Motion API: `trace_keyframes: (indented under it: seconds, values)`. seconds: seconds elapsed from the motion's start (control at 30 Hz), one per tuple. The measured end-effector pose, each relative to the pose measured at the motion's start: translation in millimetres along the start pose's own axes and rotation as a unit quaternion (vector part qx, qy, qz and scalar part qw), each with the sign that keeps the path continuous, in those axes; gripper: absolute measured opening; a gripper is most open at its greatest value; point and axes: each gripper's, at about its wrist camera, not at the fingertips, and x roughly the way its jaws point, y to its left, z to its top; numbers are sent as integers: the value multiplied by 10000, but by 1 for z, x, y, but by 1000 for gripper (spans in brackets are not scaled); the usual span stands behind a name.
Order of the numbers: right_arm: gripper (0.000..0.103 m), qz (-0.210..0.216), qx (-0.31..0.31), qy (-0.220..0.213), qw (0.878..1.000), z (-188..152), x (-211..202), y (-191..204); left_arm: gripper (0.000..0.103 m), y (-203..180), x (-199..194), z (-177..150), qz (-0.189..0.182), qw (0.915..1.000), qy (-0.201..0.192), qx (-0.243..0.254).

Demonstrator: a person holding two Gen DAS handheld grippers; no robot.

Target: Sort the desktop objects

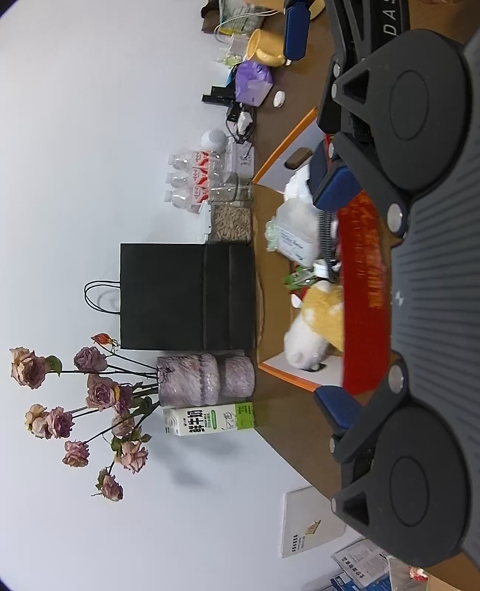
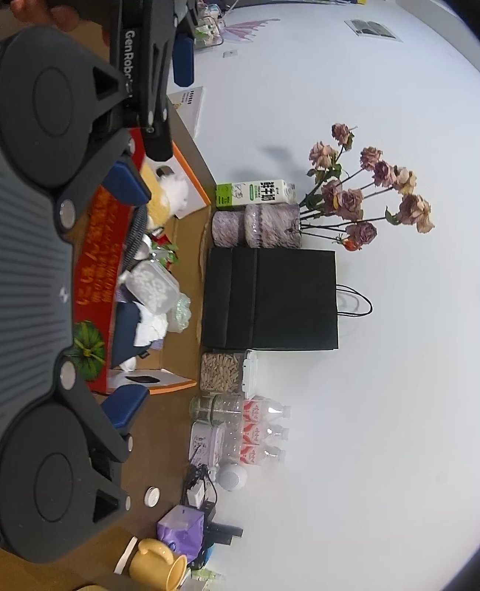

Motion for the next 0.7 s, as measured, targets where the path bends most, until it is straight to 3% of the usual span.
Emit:
trace_keyframes:
  seconds: [0.37,0.7]
  values:
    - [103,33,-74,295,9995,-40,-50,25,103,5,-41,-45,-43,9987,455,-210]
    - [103,32,87,386,9992,-67,-75,35,103,4,-69,-77,179,9977,585,-305]
